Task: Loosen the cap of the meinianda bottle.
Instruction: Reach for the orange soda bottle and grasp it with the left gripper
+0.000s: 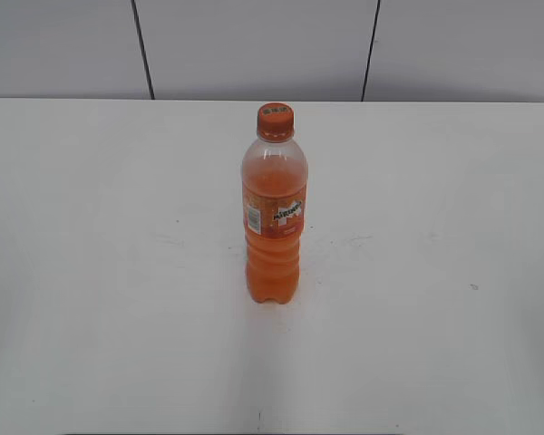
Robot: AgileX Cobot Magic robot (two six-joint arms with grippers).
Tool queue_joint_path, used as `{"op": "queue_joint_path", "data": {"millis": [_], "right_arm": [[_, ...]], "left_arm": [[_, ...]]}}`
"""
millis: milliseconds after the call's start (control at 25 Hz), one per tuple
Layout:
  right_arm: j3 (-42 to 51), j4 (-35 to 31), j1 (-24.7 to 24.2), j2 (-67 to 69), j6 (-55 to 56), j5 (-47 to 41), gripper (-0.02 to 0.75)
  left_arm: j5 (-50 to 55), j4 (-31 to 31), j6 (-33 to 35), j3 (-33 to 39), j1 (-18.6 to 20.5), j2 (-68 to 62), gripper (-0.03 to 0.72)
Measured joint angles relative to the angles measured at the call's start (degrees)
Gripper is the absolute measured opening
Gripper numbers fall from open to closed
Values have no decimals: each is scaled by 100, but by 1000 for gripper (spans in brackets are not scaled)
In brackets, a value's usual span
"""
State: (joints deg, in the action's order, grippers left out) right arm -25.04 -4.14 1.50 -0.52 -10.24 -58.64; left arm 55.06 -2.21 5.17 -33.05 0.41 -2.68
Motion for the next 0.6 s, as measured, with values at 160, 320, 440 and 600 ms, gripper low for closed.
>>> {"op": "queue_joint_path", "data": {"millis": [160, 320, 440, 600], "right_arm": [[0, 0, 0, 0, 0, 0, 437], [0, 0, 0, 0, 0, 0, 437], [0, 0, 0, 0, 0, 0, 437], [0, 0, 0, 0, 0, 0, 437]], "left_arm": [[-1336, 0, 106, 184, 0, -445, 542], [-3199, 221, 129, 873, 0, -1129, 542], [-4455, 598, 129, 1317, 0, -1694, 540], [-5339, 756, 129, 1396, -16, -2521, 540]]}}
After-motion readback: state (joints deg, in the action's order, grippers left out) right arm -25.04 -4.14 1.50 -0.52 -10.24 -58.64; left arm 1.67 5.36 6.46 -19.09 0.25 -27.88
